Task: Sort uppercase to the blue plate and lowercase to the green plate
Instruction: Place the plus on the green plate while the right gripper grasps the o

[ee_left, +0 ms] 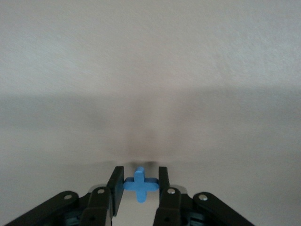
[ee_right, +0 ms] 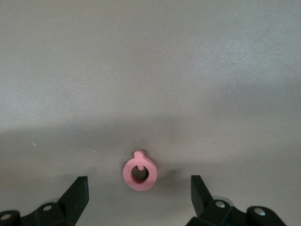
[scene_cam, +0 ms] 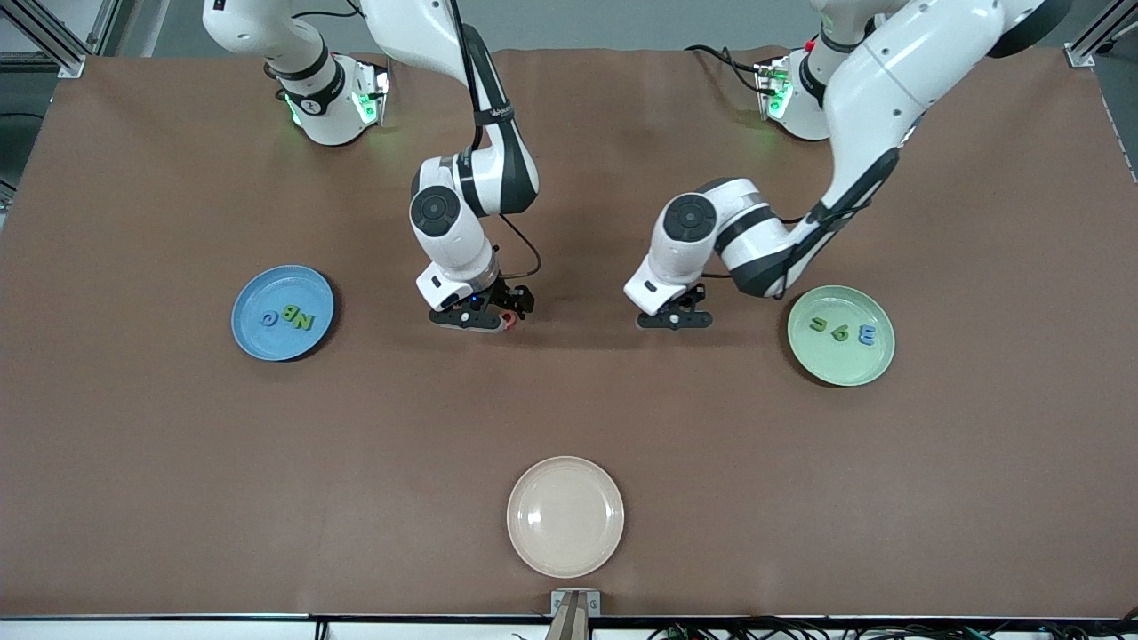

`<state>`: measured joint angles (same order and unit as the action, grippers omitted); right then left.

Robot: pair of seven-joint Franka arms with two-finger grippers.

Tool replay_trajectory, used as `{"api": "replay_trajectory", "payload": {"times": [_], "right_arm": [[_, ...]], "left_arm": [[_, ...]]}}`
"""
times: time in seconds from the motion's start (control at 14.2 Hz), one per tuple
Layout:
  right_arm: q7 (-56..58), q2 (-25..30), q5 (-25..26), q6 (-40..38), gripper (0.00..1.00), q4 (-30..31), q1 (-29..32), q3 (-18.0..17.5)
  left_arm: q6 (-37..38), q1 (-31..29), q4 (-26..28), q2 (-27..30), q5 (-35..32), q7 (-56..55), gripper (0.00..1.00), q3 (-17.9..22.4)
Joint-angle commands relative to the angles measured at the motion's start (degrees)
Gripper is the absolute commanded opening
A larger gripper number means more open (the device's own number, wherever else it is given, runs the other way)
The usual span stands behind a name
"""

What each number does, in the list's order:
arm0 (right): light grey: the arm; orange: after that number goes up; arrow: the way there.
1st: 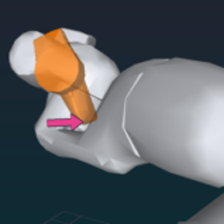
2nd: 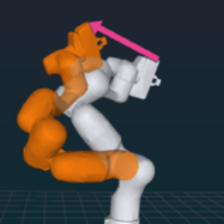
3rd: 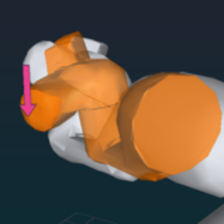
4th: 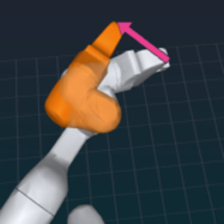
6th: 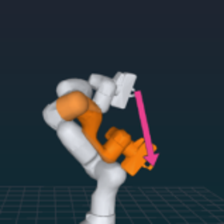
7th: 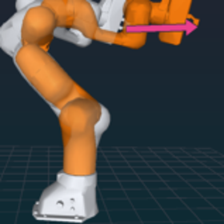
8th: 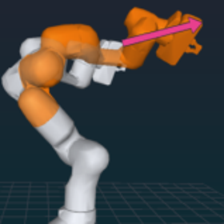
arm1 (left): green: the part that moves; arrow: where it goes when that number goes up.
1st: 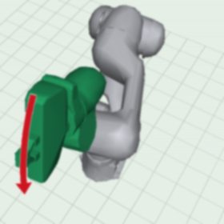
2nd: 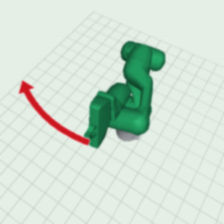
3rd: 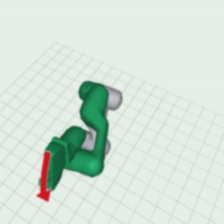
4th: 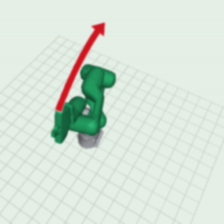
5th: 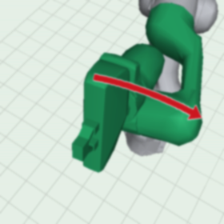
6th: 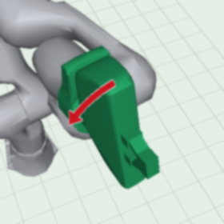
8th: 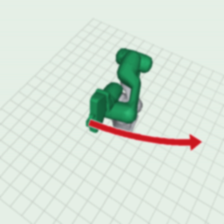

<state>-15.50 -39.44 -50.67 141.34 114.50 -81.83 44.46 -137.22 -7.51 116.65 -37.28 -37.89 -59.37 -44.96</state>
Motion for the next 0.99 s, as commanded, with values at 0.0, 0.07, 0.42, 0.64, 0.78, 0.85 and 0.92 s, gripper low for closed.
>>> {"api": "replay_trajectory", "payload": {"times": [0.0,0.07,0.42,0.64,0.78,0.85,0.92], "right_arm": [[-3.65,-2.4,-1.01,0.08,0.93,-2.61,1.58,-1.65],[-4.53,-2.57,-1.01,0.08,0.92,-2.88,1.76,-1.92],[-5.07,-3.72,-0.92,0.16,0.77,-3.23,1.85,-2.36],[-5.07,-3.89,-0.92,0.16,0.64,-3.23,1.94,-2.45],[-5.07,-3.89,-0.92,0.16,0.59,-3.23,2.03,-2.45],[-5.07,-3.89,-0.92,0.16,0.58,-3.23,2.03,-2.45],[-5.07,-4.16,-0.92,0.16,0.57,-3.23,2.03,-2.45]], "left_arm": [[0.46,-12.92,5.24,3.35,-0.87,6.08,0.1,-8.36],[0.55,-17.58,6.73,3.44,-0.96,9.15,0.1,-10.91],[0.55,-33.6,12.37,4.5,-7.88,20.77,0.1,-15.85],[0.55,-40.72,13.95,4.5,-11.06,27.52,0.1,-16.65],[0.64,-45.38,14.83,4.5,-11.33,32.19,0.1,-18.05],[0.99,-47.23,15.01,4.5,-11.33,34.47,0.1,-18.49],[1.51,-48.55,15.1,4.5,-11.33,36.32,0.1,-18.67]]}}
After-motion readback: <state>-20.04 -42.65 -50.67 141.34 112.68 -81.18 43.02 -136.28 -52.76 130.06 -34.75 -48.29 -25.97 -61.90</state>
